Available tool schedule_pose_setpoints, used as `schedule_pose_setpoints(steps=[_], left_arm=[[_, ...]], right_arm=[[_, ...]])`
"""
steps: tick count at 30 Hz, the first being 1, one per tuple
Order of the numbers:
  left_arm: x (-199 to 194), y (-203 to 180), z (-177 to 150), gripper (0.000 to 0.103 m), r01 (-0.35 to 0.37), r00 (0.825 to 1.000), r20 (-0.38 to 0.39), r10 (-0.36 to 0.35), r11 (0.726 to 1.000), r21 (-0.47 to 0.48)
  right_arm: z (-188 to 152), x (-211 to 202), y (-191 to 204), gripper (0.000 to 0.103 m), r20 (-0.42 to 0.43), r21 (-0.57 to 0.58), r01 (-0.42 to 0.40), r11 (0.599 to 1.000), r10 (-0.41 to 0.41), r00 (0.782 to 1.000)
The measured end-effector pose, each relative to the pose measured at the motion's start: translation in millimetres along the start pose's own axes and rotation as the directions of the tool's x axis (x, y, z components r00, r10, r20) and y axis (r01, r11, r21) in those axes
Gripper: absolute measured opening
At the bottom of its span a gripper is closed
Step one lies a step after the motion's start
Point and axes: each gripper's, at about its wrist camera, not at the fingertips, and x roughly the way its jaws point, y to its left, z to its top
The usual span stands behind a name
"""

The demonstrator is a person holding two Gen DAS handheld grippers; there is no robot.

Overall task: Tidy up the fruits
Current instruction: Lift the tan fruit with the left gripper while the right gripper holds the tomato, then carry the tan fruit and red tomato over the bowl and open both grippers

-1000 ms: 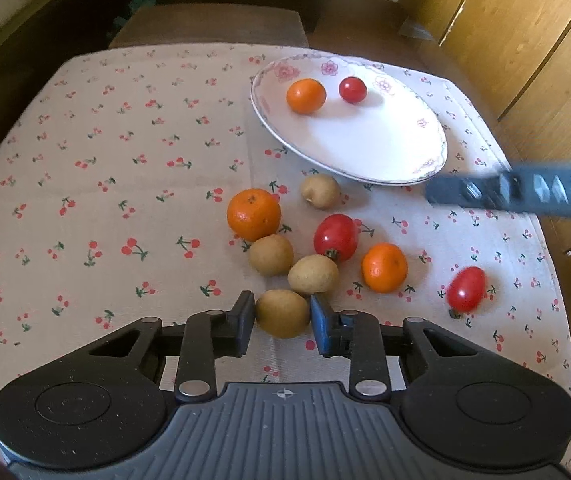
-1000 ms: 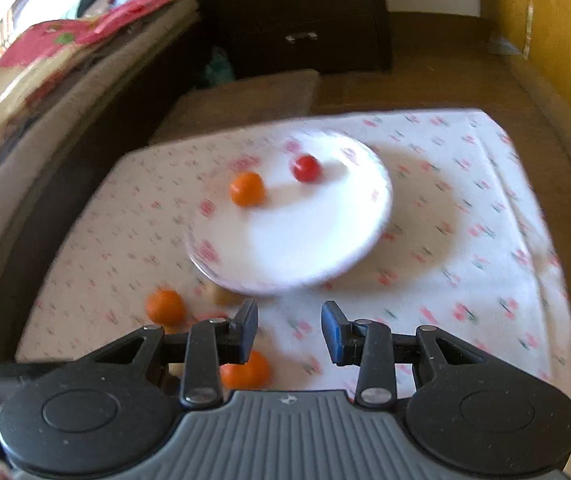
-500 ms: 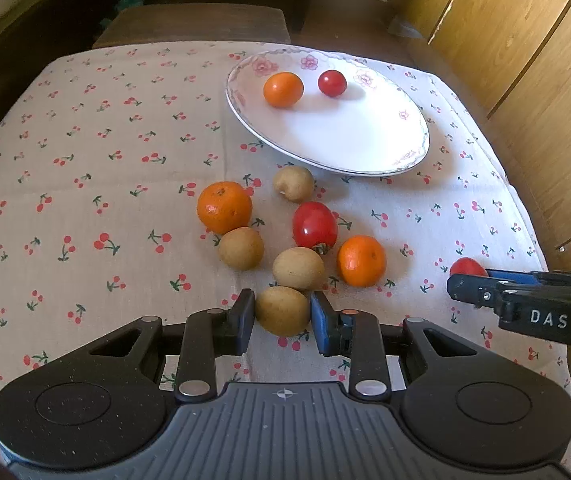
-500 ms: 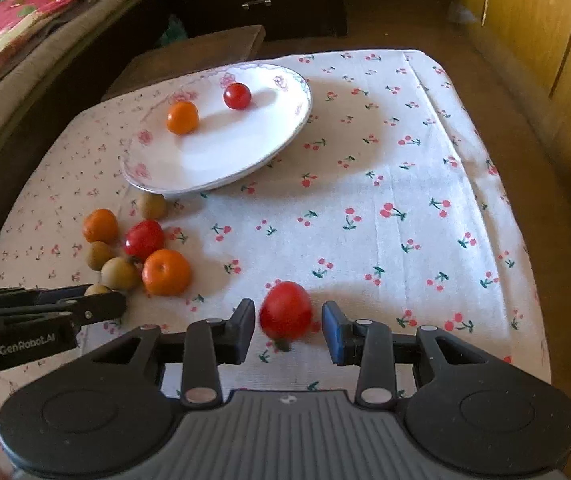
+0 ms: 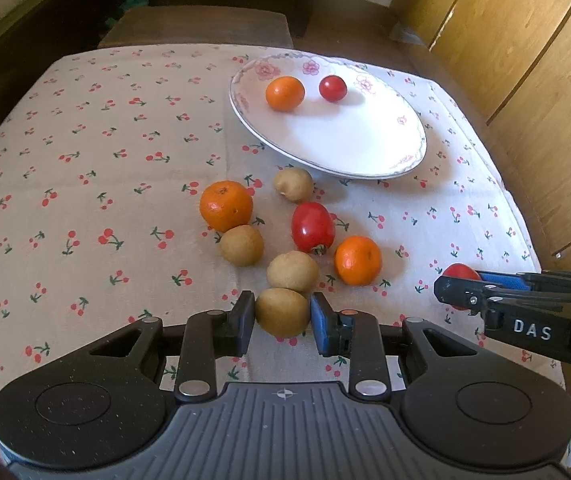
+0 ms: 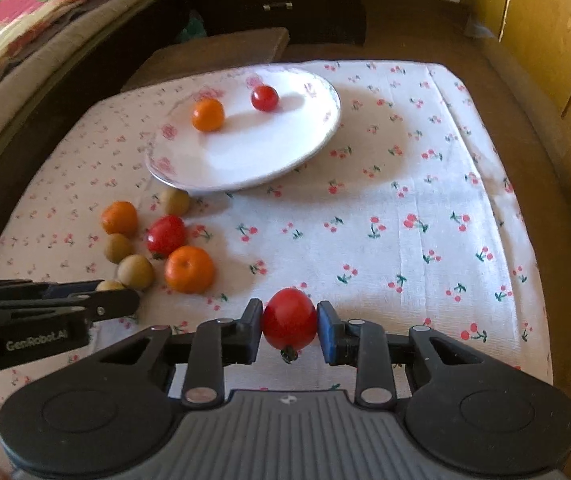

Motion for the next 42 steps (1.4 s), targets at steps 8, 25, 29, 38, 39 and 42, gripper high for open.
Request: schedule_pose_setpoints(steps=[8,25,29,38,39,42], left_arm=[[-20.6,2.5,8.8,0.038,0.045,0.997,0.058,-0.043,0.998,-0.039],[10.6,-3.0,83.4,0.038,0.081,0.989,0.127,-0.072,0.995,-0.066],[23.2,-2.0,90.1,0.038,0.07,0.991,0.12,-0.06,0.995,-0.074],[27.8,-2.6,90.7,0.038,0.061,0.992,0.112,-0.051,0.995,-0.08],[27.7,-3.3,90.8,0.038,0.06,0.992,0.112,-0.051,0.995,-0.077],[23.8,-3.6,91.2,0.038,0.068,0.991,0.122,-0.058,0.995,-0.078]], right_arm=[[13.3,-20.2,8.6,0.031,0.072,0.005,-0.059,0.998,0.058,0.996],[85.0,19.2,6.7,0.031,0.124,0.05,-0.08,0.996,0.073,0.99],[92.4,29.8,5.4,0.031,0.123,0.06,-0.076,0.995,0.068,0.99],[97.2,38.0,1.3,0.031,0.123,0.076,-0.077,0.994,0.067,0.99],[97.5,36.5,0.8,0.031,0.129,0.079,-0.079,0.994,0.068,0.989],[98.7,31.3,-1.5,0.031,0.148,0.092,-0.084,0.992,0.07,0.986]])
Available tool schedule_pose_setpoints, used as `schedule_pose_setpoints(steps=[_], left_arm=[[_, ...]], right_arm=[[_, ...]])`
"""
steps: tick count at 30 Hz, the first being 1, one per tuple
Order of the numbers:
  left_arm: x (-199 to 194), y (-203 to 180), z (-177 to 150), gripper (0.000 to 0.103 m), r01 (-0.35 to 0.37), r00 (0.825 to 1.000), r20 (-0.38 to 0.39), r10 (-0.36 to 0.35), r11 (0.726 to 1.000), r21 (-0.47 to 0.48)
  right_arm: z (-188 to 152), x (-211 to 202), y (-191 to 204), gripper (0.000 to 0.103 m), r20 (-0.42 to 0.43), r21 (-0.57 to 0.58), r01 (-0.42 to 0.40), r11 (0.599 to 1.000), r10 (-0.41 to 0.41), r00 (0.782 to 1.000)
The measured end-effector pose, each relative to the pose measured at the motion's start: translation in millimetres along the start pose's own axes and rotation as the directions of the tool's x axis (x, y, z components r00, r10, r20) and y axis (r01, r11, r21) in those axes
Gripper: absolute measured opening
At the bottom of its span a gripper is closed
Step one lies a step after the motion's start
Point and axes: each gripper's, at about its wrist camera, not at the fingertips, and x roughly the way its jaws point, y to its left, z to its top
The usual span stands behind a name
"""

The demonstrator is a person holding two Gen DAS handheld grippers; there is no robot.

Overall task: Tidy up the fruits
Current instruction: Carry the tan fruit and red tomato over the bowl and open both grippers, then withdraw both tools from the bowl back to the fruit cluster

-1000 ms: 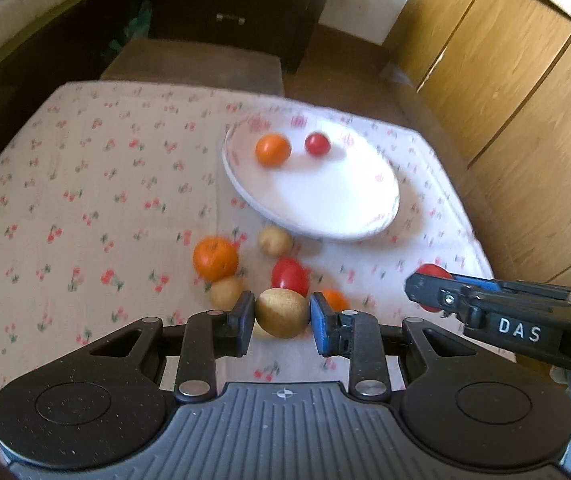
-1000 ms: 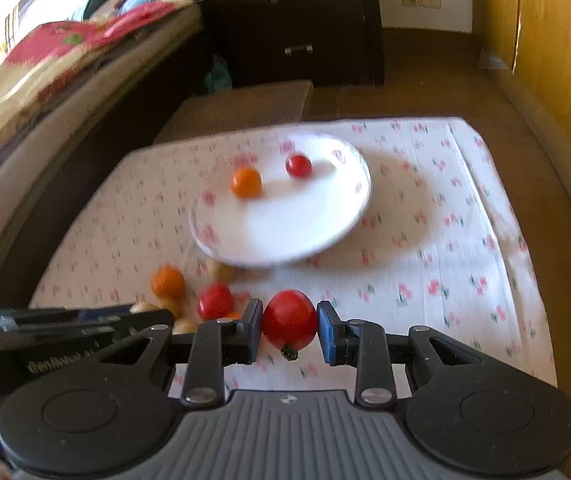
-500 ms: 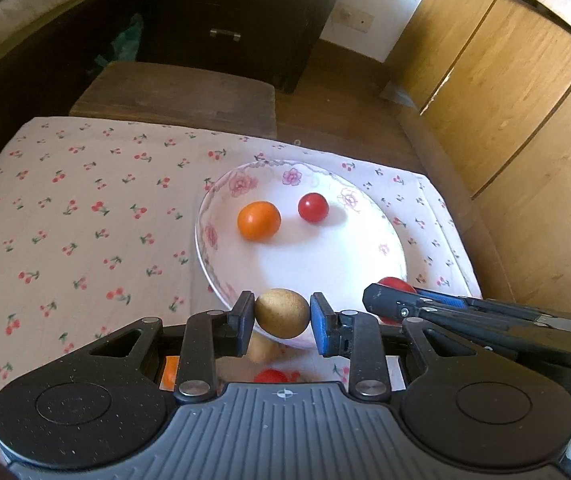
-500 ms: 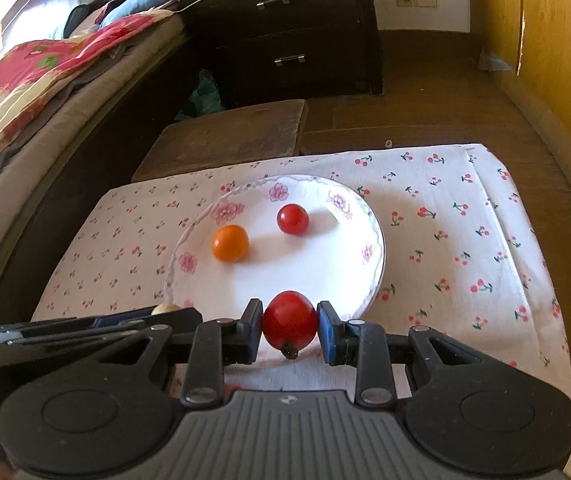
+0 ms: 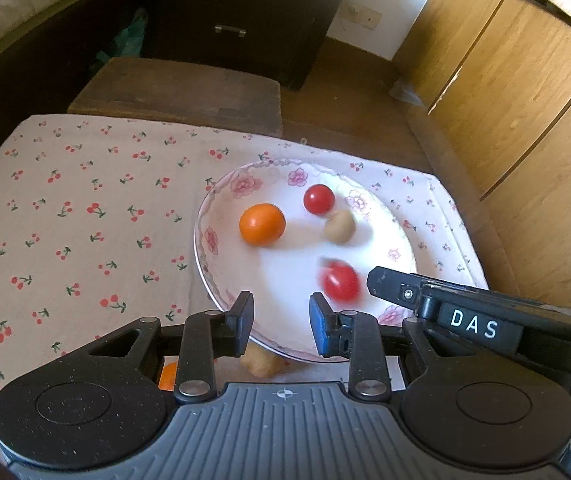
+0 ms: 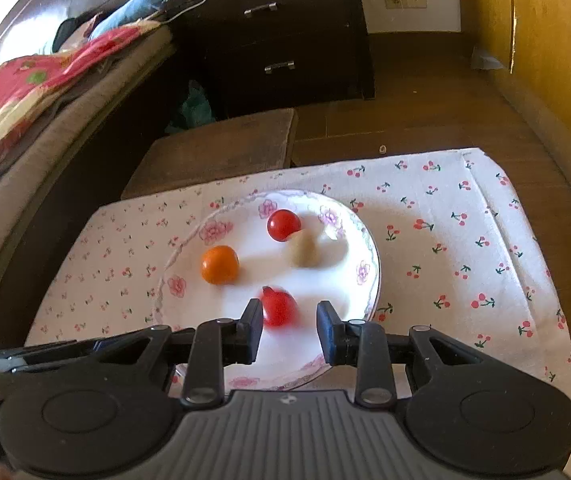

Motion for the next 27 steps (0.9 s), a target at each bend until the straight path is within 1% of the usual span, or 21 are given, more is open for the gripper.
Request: schedule_pose_setpoints(steps=[10,15,19,24,27], left_arm=[[-17.3,6.4,0.9,0.041,0.006,1.0,0.027,-0.005,1.0,-0.011],[-30.5,12.9,-7.8,0.042,-0.007,0.999,0.031,0.008,1.0,-0.009],[-37.4,18.1,-16.6,0.042,-0.005,1.0,0.024,0.006,1.0,-0.031],[-47.7,20.9,-28.3,0.043,0.008,1.0,0.024,-0.007,0.999,-0.044],[-51.5,19.3,-36.9,0.043,0.007,1.0,0.009,-0.007,0.999,-0.031]], right_arm=[[-1.5,-21.1,1.3,0.031,0.03,0.016,-0.005,1.0,0.005,1.0],[-8.4,-36.4,8.0,0.031,0.033,-0.002,-0.013,1.0,0.013,0.999],[-15.6,-46.9,13.4,0.031,0.034,-0.017,-0.025,1.0,0.026,0.999],[-33.1,-51.2,14.6,0.031,0.01,-0.001,-0.028,1.0,0.028,1.0],[-45.2,-49.6,16.6,0.031,-0.018,-0.004,-0.025,1.0,0.025,1.0]])
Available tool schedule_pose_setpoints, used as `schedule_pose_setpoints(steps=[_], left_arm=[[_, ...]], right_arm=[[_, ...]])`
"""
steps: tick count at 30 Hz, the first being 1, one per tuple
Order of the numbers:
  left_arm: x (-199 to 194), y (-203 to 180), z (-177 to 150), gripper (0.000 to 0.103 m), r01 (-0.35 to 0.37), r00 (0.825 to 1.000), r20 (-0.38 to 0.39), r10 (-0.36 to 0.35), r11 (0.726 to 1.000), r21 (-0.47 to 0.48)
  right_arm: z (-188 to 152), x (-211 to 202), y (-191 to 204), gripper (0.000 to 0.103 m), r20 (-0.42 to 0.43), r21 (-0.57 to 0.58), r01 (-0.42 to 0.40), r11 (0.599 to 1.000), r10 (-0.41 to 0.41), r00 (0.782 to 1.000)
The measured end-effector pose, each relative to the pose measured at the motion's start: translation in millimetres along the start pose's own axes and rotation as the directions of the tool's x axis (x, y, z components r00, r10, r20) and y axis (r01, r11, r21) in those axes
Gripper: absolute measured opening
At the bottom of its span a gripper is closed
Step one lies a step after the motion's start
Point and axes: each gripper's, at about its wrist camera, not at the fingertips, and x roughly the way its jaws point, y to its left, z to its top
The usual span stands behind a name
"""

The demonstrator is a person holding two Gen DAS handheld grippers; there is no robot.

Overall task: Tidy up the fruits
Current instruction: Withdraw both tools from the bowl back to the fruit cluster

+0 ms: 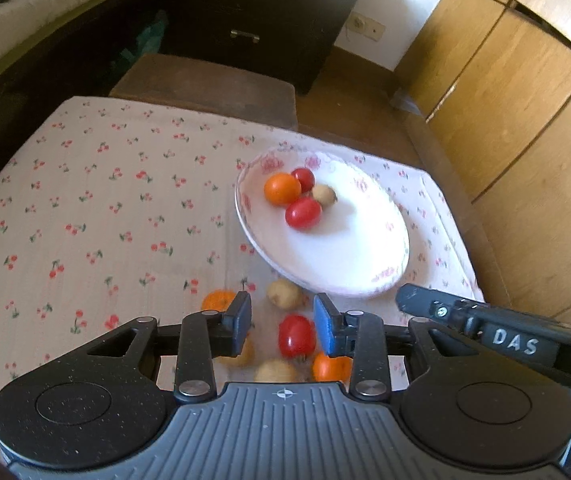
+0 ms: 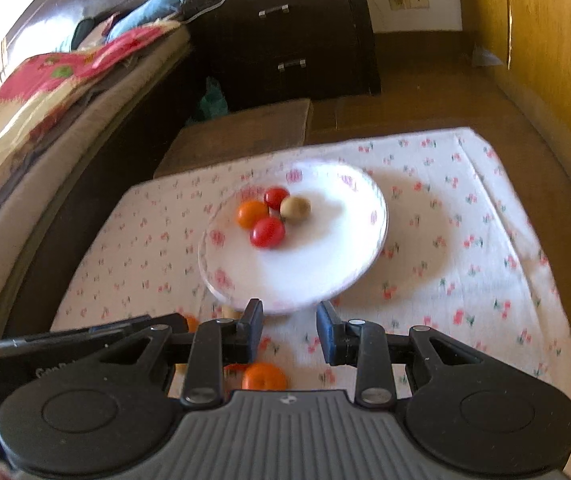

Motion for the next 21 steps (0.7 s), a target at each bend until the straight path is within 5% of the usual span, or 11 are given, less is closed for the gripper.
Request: schedule_pose_setpoints(steps=[21], left_arm=[[-2.4,6.9,-17.3,0.045,-0.005,0.999,-0.045,0.004,1.0,-0.025]], right_arm=[[-23.1,27.9,16.9,0.031,-0.115,-0.051,0.005,0.999,-0.01,0.993]])
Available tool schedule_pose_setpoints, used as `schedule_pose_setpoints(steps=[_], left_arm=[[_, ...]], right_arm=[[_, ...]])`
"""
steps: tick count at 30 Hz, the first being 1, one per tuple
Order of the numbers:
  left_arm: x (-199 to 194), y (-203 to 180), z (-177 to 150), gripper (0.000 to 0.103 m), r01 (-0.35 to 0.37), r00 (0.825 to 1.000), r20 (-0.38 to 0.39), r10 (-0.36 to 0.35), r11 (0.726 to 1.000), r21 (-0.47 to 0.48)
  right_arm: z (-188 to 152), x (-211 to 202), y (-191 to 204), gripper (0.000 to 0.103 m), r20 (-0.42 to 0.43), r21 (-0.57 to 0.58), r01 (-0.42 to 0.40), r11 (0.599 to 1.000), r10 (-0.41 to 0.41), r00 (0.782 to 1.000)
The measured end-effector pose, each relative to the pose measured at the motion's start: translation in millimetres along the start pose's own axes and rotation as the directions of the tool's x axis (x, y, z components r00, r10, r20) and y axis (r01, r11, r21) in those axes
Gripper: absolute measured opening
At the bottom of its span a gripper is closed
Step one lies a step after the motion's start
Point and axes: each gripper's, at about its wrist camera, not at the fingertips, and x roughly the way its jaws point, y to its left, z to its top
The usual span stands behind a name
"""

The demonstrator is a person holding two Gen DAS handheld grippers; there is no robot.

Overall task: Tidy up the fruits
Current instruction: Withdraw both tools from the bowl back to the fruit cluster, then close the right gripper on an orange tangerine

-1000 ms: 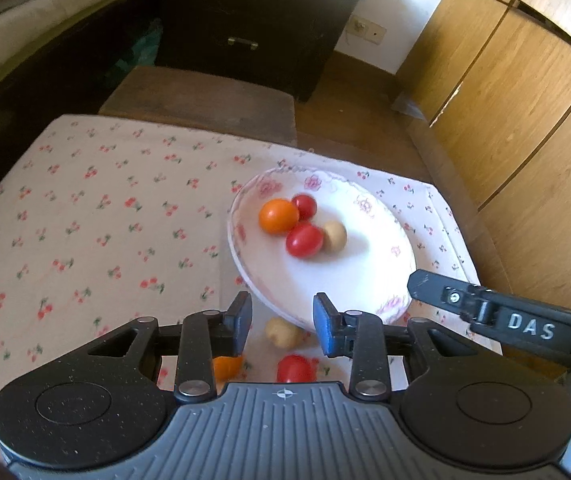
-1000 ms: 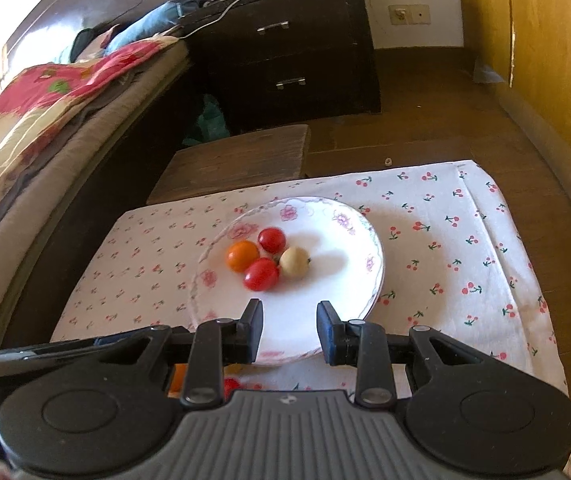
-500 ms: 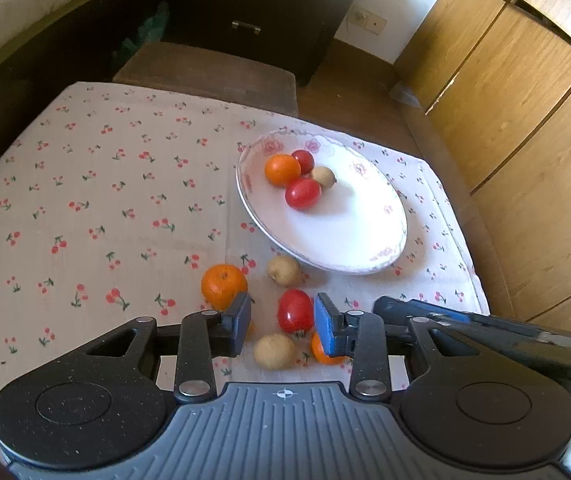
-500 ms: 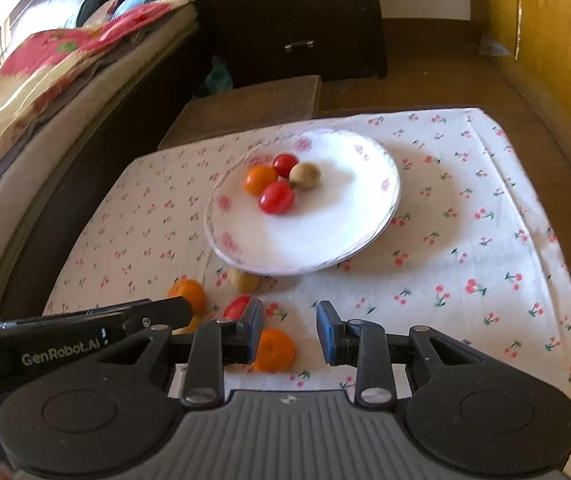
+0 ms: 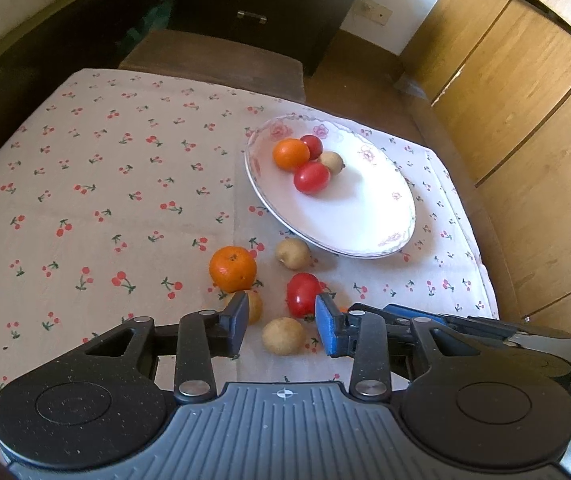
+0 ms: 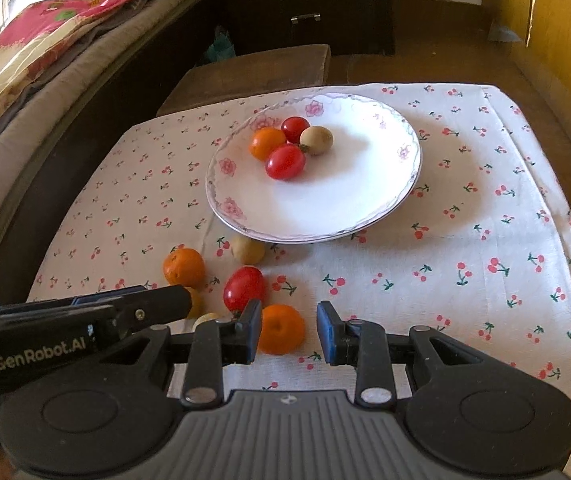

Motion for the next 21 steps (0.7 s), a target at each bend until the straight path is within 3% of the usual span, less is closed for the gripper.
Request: schedule_pose_setpoints(steps=[21], left_arm=[[0.5,6.8,1.1,0.047,-0.012,1.0,-0.011,0.012,1.0,-0.024]], right_arm=[[1.5,24.2,4.5,0.033,-0.046,-0.015,0.023,1.0,-0.024,0.999]])
